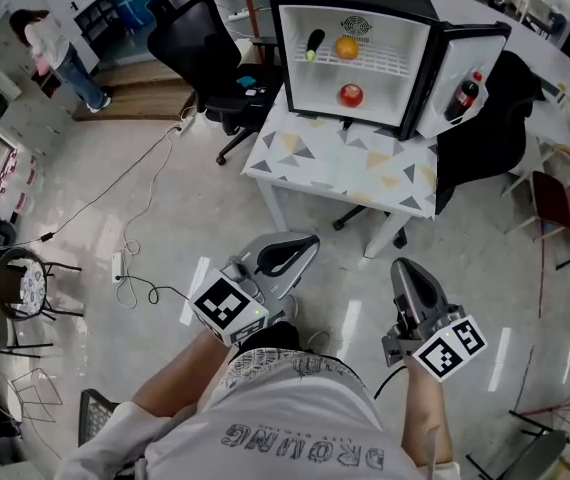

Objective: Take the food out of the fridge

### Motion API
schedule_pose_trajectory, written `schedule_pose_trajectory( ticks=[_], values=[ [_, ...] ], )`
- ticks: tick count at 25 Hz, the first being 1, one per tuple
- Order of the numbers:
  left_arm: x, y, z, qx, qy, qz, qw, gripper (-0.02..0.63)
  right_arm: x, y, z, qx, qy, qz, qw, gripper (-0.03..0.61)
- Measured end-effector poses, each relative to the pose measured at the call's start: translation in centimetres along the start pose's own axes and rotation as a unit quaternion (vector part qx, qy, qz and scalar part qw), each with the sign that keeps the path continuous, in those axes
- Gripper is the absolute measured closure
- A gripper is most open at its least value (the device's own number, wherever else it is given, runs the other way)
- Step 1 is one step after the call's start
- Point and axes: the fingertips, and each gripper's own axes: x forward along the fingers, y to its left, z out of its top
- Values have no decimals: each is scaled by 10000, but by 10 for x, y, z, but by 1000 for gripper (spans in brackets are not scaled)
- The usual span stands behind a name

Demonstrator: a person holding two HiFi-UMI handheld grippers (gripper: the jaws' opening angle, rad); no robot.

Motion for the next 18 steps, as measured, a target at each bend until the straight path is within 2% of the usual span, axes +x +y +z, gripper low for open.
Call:
schedule_pose_trajectory(
  ticks=[7, 12, 18],
  values=[
    [16, 13, -2, -9, -12, 3, 10000, 607, 10, -16, 6, -15, 20, 7, 10000, 589],
    [88, 63, 16, -61, -28, 8, 10000, 607, 54, -74, 54, 7, 33, -1, 10000, 589],
    [143, 135, 13, -102, 12, -13, 9999, 607, 121, -133, 76, 75, 39, -62, 9999, 589]
  ],
)
